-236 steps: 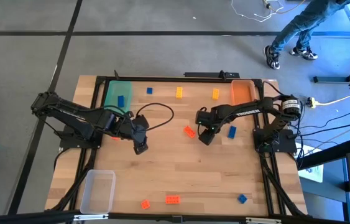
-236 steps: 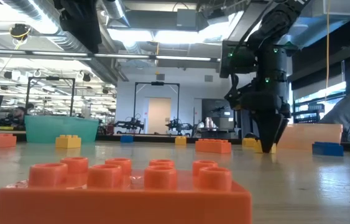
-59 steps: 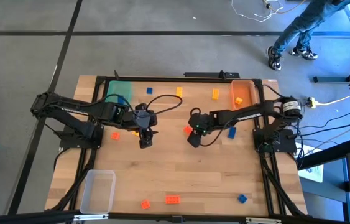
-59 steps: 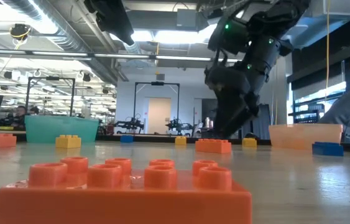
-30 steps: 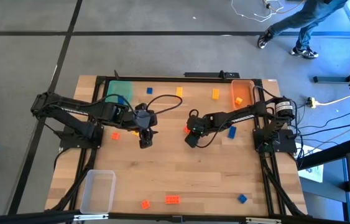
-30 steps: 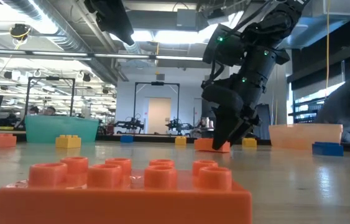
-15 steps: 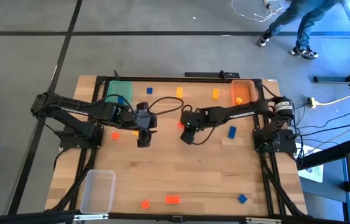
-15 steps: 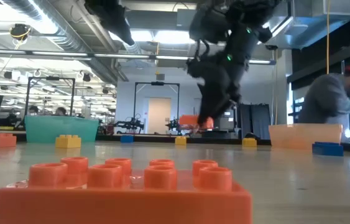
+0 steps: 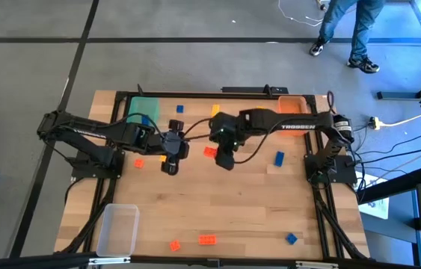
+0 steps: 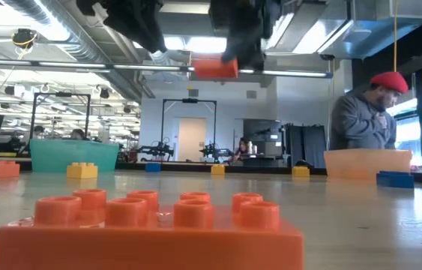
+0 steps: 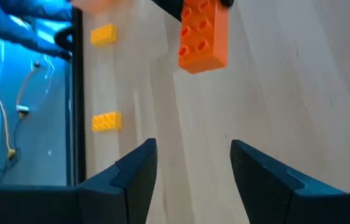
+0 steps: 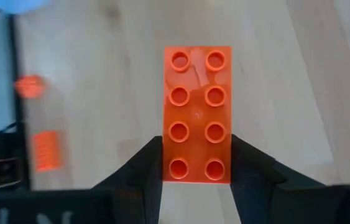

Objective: Sort & place blocks by color
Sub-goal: Put the orange game piece into the transparent bin

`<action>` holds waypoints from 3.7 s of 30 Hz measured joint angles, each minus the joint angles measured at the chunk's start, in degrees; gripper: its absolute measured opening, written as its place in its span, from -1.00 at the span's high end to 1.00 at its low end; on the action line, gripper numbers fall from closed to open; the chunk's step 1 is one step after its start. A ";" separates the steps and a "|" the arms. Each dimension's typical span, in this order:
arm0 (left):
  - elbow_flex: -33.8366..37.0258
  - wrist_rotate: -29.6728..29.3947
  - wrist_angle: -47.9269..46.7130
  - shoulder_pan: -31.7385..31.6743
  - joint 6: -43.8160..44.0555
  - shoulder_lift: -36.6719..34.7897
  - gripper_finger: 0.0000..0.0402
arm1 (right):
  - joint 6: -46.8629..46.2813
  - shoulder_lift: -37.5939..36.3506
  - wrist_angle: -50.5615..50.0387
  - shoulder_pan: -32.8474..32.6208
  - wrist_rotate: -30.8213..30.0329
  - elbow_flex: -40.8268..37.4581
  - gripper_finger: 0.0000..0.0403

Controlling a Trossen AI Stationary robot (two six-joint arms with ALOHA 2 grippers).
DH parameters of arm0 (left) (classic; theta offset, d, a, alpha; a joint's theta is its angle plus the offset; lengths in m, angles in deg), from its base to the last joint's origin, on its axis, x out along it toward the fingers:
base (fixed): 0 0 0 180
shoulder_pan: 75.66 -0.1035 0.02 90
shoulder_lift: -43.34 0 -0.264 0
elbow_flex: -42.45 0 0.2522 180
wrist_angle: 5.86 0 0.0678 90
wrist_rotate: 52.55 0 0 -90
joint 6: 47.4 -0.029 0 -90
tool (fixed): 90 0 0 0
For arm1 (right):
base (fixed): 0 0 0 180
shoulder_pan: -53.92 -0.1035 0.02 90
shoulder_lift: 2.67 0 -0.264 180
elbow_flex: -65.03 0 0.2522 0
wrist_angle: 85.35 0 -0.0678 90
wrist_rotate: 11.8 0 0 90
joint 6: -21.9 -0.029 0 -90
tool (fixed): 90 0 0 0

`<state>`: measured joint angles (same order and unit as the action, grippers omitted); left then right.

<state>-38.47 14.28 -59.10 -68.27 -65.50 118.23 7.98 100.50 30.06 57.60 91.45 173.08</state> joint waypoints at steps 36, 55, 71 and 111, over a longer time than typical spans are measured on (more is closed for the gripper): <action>0.00 -15.82 17.11 10.26 -29.47 -3.86 0.03 | -0.78 -0.22 -2.94 2.65 12.09 13.22 0.31; 0.00 -7.43 20.93 8.38 -35.58 -3.85 0.03 | -0.89 -0.20 0.36 2.65 13.99 13.22 0.31; -0.08 -3.86 23.28 5.34 -35.55 -0.97 0.21 | -0.82 -0.09 0.30 2.65 14.89 13.22 0.31; 0.02 13.69 -11.88 7.42 22.53 -8.22 0.60 | 18.71 -5.70 -8.73 9.74 -3.45 13.22 -0.15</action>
<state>-38.45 27.98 -70.98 -60.85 -42.97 110.01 26.69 94.80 21.33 67.34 87.99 186.30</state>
